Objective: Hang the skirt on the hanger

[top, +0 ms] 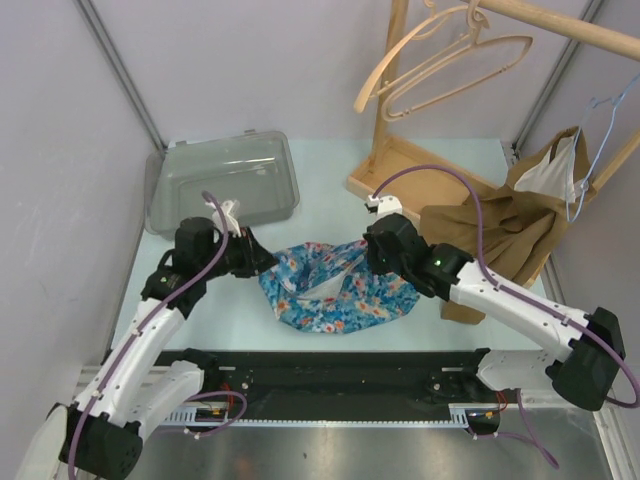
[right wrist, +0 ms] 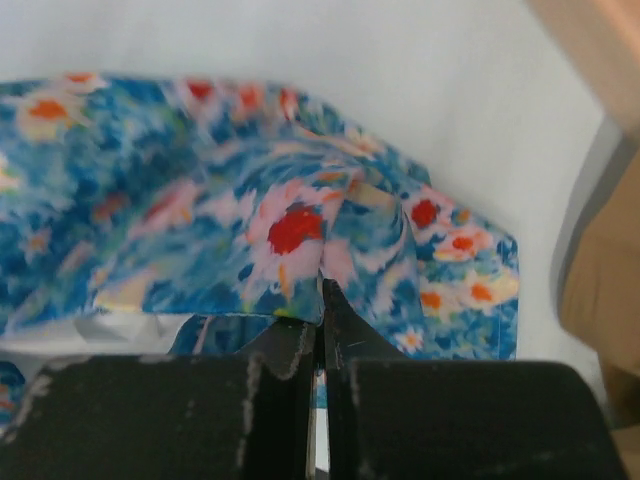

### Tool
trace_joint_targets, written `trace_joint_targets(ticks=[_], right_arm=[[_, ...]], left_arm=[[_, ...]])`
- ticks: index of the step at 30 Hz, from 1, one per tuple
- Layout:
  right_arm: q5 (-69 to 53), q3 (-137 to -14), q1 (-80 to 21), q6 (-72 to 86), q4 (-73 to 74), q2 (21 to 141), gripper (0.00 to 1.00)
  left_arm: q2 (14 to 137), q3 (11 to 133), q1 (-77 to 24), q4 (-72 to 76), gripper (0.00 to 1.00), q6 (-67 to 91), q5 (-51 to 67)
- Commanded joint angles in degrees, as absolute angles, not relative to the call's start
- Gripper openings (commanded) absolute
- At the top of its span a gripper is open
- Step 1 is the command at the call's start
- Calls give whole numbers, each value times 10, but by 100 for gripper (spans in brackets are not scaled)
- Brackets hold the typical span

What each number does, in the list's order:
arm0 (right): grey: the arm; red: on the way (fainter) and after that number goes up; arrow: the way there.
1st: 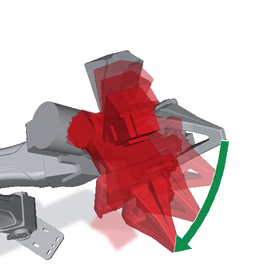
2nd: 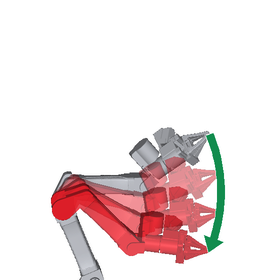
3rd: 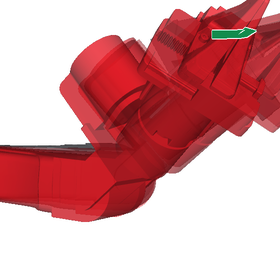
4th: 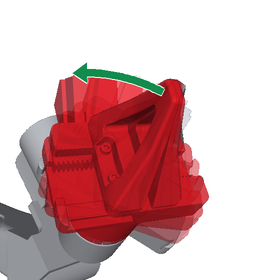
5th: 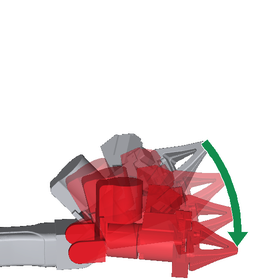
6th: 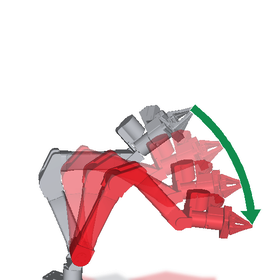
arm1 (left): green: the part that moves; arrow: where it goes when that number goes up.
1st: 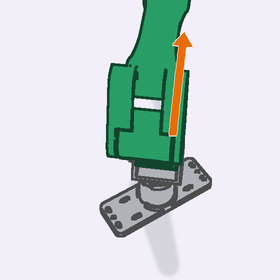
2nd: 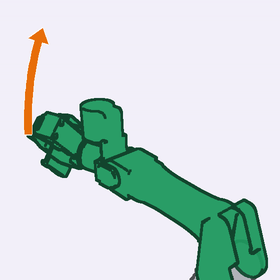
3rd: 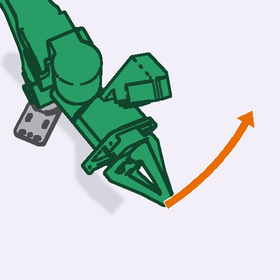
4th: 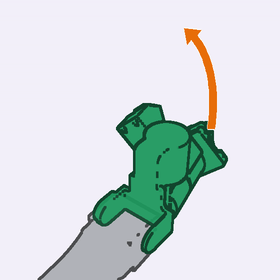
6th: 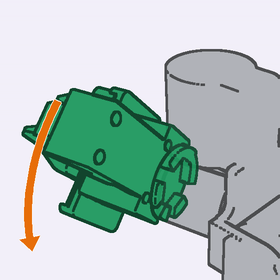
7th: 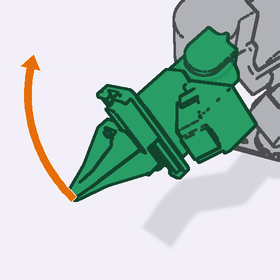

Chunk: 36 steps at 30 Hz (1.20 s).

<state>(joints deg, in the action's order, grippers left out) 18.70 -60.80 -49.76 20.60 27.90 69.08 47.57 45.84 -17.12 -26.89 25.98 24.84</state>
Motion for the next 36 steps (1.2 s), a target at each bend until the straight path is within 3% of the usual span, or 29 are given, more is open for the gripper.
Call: trace_joint_targets(ticks=[1, 2, 3, 4, 7, 12, 19, 25, 30, 32, 36], right_arm=[[168, -600, -497, 236, 265, 696, 0], [164, -599, -496, 234, 263, 699, 0], [163, -600, -495, 230, 261, 703, 0], [158, -600, -489, 229, 257, 705, 0], [142, -600, -479, 227, 251, 706, 0], [132, -600, -477, 218, 253, 701, 0], [141, -600, -477, 214, 258, 703, 0], [139, -599, -478, 207, 249, 706, 0], [141, -600, -476, 200, 245, 709, 0], [142, -600, -475, 198, 243, 708, 0], [144, -599, -467, 192, 239, 700, 0]], left_arm=[[488, 407, -173, -214, 36, 288, 269], [487, 402, -173, -217, 45, 287, 265], [487, 392, -173, -220, 63, 287, 250], [485, 387, -173, -222, 67, 287, 244], [477, 367, -173, -233, 75, 290, 209], [496, 339, -173, -235, 74, 315, 188], [469, 377, -173, -296, 60, 324, 139], [468, 416, -173, -330, 39, 316, 107], [482, 437, -173, -344, 18, 304, 81], [490, 443, -173, -338, 0, 299, 82], [509, 468, -172, -343, 0, 270, 95]])
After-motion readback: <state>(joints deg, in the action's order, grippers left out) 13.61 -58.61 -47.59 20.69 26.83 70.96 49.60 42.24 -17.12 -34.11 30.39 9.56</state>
